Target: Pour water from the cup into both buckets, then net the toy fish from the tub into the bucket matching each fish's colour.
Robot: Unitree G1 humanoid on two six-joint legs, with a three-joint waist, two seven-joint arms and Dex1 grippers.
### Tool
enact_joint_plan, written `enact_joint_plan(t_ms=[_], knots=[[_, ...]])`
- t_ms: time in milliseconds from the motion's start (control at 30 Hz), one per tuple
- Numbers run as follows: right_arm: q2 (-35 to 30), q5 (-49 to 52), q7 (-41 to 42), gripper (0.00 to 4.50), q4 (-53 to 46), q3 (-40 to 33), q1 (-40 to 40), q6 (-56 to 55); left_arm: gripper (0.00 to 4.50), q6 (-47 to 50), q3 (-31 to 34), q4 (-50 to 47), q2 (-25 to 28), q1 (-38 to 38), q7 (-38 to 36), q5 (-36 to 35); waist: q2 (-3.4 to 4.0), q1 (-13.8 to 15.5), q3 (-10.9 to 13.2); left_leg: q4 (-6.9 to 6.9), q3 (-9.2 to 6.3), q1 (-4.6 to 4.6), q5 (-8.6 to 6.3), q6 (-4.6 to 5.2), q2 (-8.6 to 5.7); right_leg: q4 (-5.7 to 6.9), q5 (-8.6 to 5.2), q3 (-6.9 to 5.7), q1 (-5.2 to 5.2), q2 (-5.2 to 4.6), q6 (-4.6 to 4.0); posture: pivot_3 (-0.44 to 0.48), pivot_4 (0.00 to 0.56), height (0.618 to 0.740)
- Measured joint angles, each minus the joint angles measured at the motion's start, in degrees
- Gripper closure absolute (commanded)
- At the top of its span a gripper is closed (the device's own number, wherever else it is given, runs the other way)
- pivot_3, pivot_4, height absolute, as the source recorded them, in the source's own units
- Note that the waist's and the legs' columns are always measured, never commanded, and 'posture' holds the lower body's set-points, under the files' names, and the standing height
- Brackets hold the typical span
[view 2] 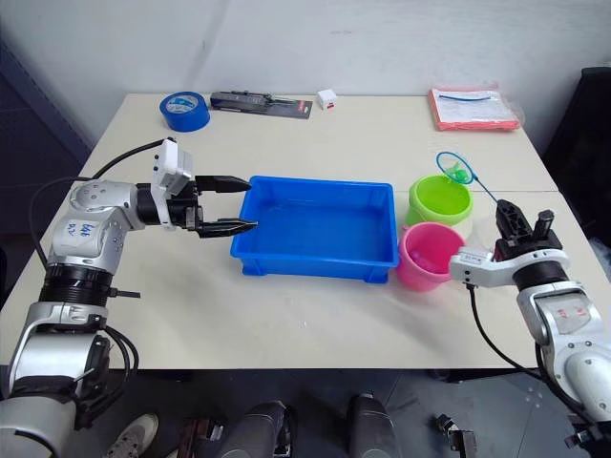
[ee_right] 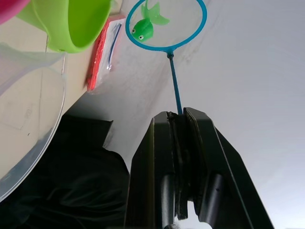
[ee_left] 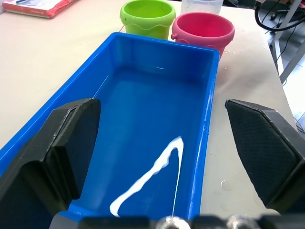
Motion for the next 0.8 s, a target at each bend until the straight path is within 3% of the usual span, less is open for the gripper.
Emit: enact_joint_plan(t_ms=[533, 800], knots=[[0.44, -4.62, -2.80, 3.70, 3.78, 0.66, -0.87, -1.93, 0.00, 0.42, 0.20, -1.60, 0.75, 1.27, 0.26, -0.06, 0.00, -0.01, 0.00, 0.00, 0.04, 0.01, 0.00, 0.00, 0.00, 0.01, 0.00, 0.01, 0.00, 0.00, 0.00, 0.000, 0.150, 0.737], [1.02, -12.50, -3.87, 3.70, 3.49, 0.66, 1.23, -0.65, 0.00, 0.48, 0.80, -1.81, 0.80, 1.27, 0.29, -0.08, 0.00, 0.00, 0.00, -0.01, 0.08, 0.03, 0.00, 0.00, 0.00, 0.02, 0.00, 0.01, -0.01, 0.01, 0.00, 0.000, 0.150, 0.737]])
